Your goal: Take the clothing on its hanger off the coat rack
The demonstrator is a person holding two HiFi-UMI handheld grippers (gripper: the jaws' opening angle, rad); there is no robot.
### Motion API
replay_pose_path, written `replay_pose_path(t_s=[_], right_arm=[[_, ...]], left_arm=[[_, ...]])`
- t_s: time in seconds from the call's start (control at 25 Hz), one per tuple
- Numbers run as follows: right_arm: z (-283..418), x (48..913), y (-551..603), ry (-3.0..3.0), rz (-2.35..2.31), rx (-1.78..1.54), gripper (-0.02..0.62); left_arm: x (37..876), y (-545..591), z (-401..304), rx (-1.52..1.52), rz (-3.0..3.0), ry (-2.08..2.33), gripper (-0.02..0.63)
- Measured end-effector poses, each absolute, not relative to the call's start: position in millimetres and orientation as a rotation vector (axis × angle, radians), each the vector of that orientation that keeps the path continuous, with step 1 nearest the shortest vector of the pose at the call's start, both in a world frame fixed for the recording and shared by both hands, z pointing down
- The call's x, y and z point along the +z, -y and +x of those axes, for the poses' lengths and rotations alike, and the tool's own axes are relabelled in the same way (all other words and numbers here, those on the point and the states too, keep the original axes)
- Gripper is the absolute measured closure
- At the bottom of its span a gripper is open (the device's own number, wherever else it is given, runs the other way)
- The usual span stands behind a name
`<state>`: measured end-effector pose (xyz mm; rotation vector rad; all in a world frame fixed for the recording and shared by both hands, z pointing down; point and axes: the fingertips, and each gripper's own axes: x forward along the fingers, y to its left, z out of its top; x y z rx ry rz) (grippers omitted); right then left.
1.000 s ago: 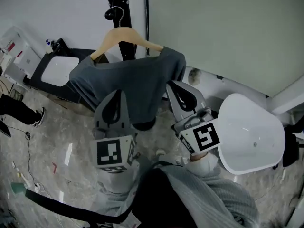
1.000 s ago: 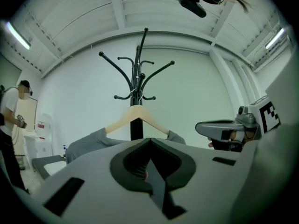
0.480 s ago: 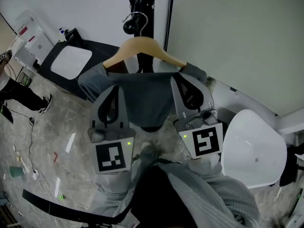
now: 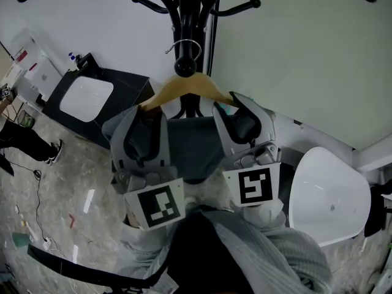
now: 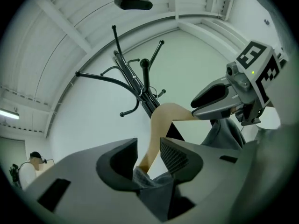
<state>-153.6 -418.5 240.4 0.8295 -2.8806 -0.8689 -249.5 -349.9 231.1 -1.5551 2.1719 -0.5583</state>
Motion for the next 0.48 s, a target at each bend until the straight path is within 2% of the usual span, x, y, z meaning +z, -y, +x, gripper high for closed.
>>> replay_pose_path(t_s=[0.12,0.48], right_arm=[[-162.7,246.0,423.3,2.801,0.819,-0.928,0.422],[-175.4,250.7,427.5,2.699,0.807,-0.993,0.380]], left_arm=[[236.7,358.6,-253.8,-0.621,-1.560,-2.138,0.436],[247.3,375.2,-267.1,-0.866,-1.404,-2.091,0.434]])
